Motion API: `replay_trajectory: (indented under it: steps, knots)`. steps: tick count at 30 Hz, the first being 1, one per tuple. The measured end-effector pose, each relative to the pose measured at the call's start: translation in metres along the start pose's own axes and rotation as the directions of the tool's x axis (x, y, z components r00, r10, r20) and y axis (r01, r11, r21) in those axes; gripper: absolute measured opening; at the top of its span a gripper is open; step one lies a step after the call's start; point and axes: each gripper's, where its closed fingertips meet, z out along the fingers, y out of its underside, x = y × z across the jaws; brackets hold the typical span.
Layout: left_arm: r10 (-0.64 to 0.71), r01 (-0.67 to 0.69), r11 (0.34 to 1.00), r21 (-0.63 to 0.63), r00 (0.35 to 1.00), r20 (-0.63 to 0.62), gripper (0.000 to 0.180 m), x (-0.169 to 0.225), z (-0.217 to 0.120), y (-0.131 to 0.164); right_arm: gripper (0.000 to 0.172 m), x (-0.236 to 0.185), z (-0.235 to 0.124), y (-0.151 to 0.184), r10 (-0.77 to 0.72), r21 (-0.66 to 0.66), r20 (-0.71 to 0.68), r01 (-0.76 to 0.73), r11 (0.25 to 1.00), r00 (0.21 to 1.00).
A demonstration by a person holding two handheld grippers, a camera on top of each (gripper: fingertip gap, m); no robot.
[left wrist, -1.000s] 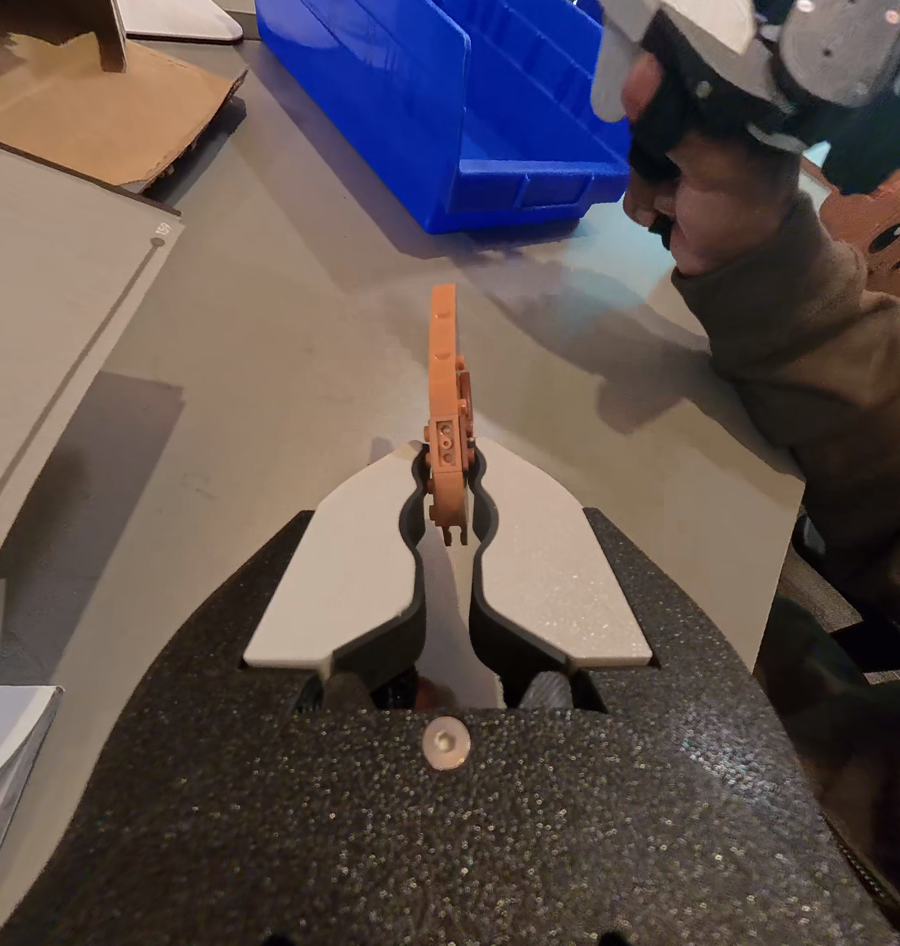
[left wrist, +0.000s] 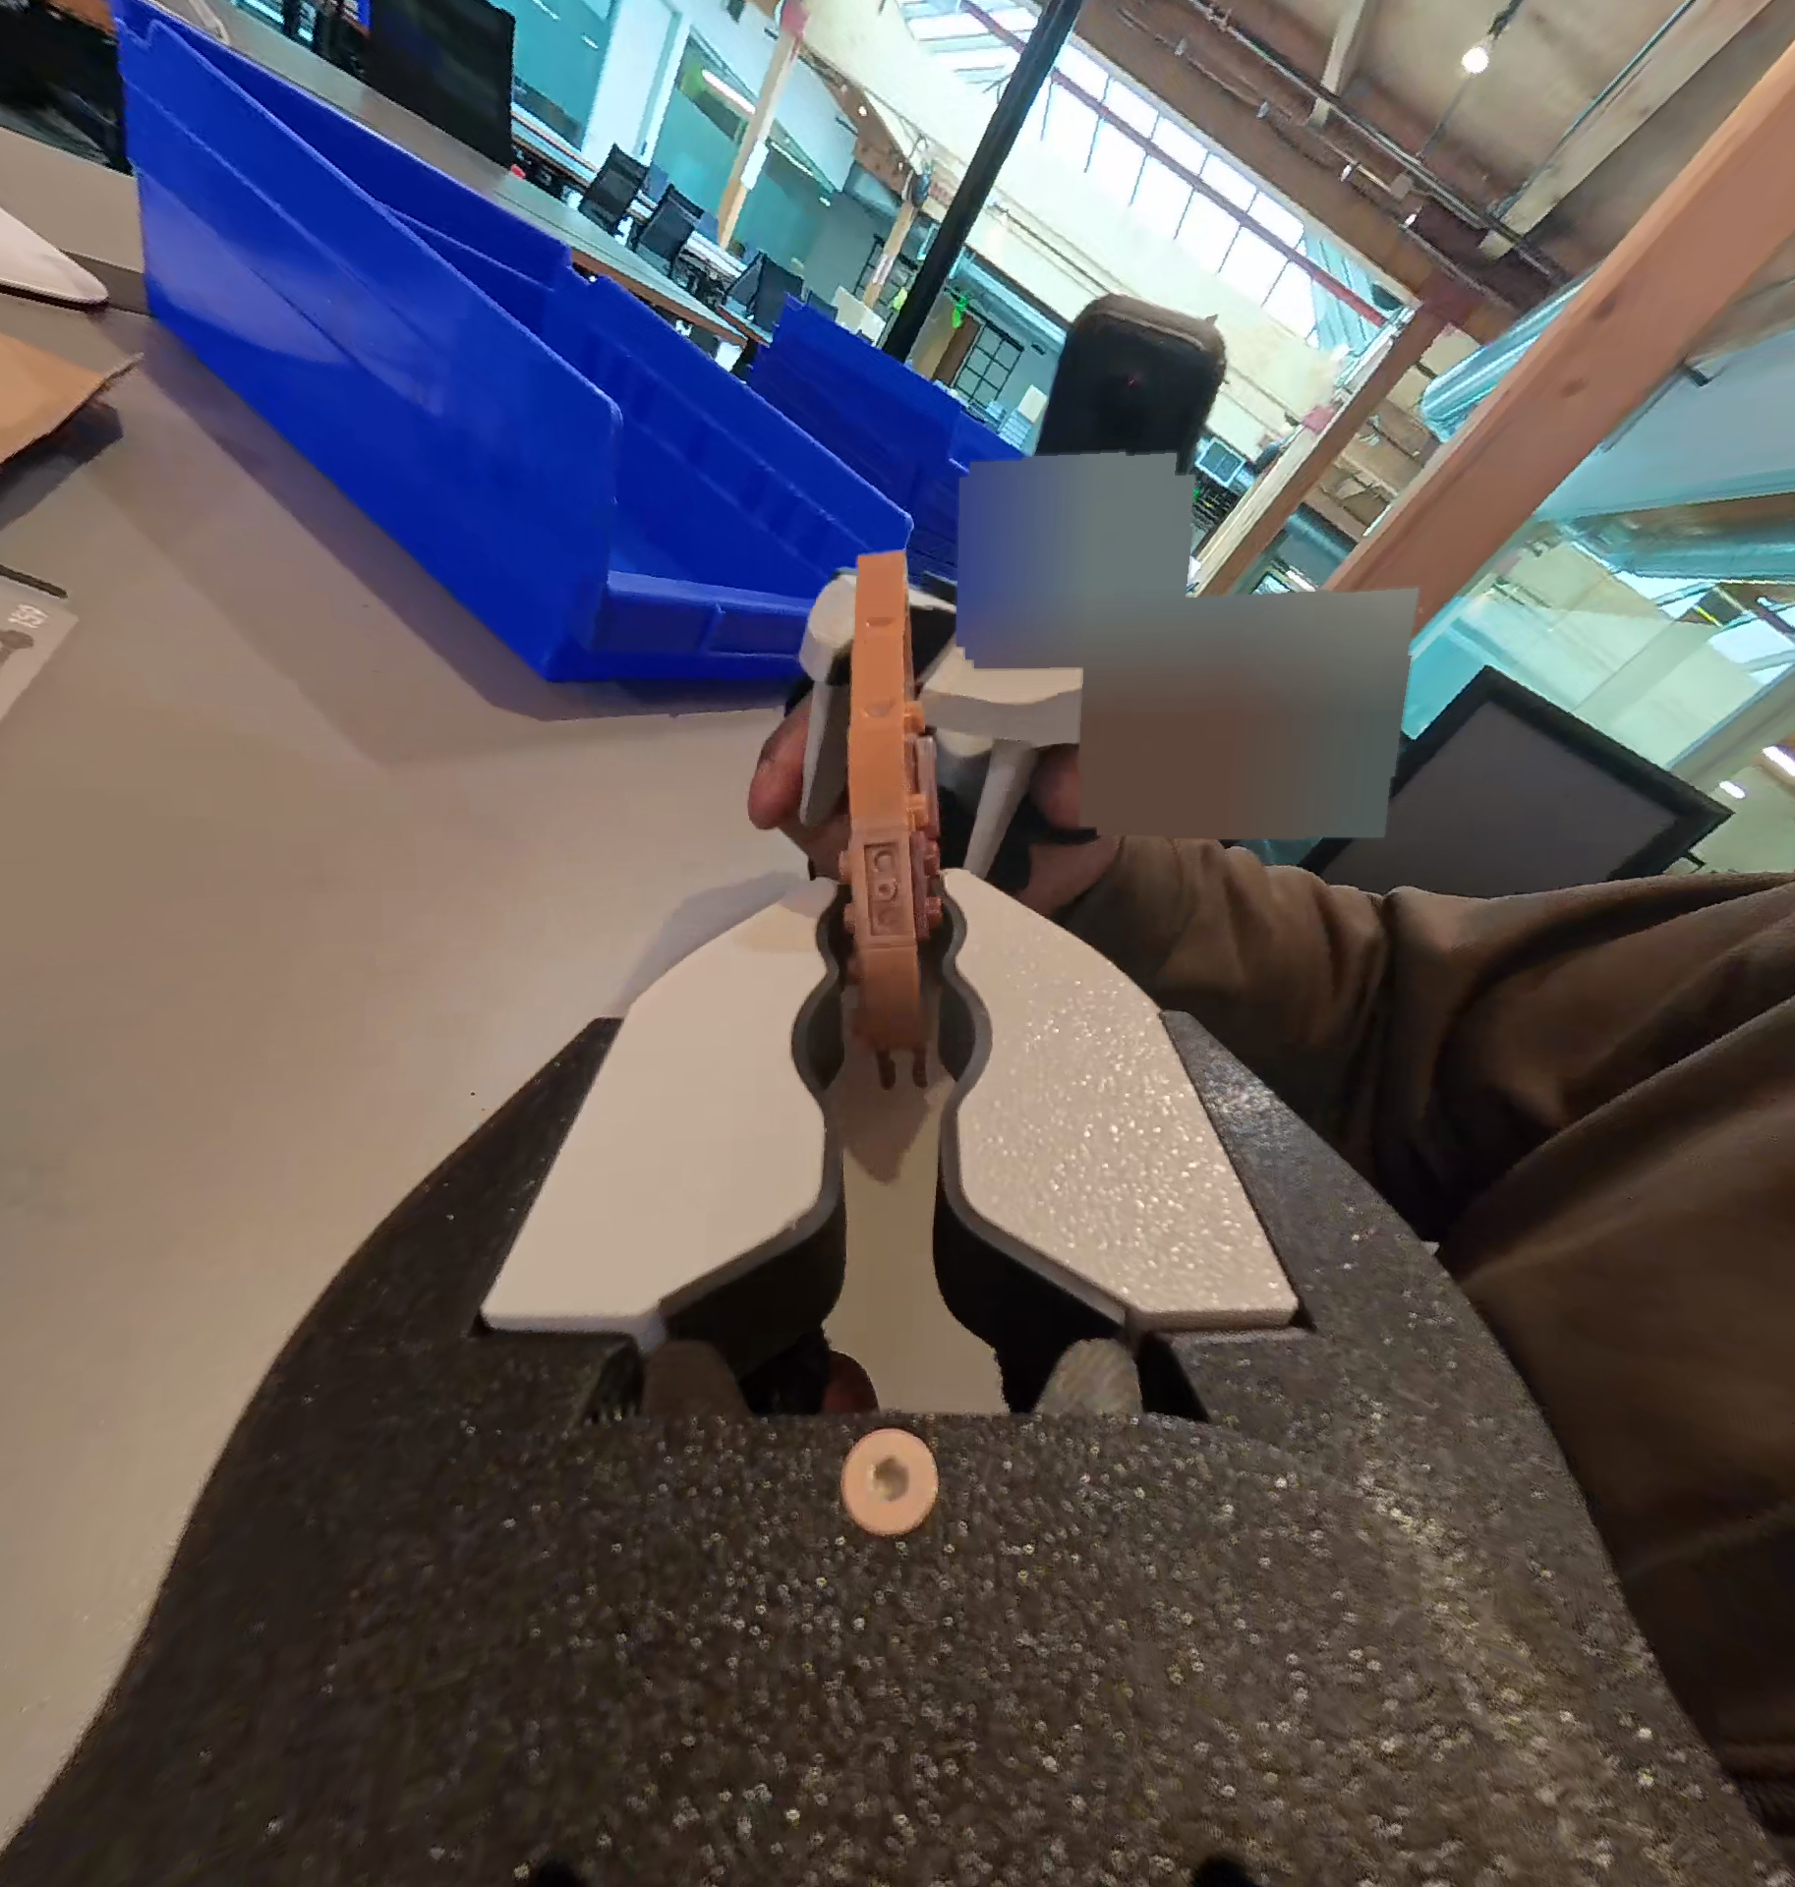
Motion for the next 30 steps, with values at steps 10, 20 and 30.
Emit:
replay_trajectory:
  steps: [10, 20, 30]
  knots:
    - [0.014, -0.014, 0.999, -0.033, 1.0, 0.009, 0.014, 0.001, 0.004, 0.006, 0.012, -0.004, 0.0, 0.0, 0.062, 0.002, 0.047, -0.062, 0.998, 0.997]
    - [0.286, -0.274, 0.958, -0.085, 0.888, 0.36, 0.014, -0.03, 0.0, -0.001, 0.014, 0.011, 0.006, 0.013, 0.016, -0.087, -0.103, -0.025, 0.996, 0.995]
    - [0.371, -0.344, 0.924, -0.17, 0.687, 0.625, 0.014, -0.058, -0.01, -0.008, 0.014, 0.025, 0.016, 0.017, 0.131, -0.05, -0.301, -0.153, 0.987, 0.945]
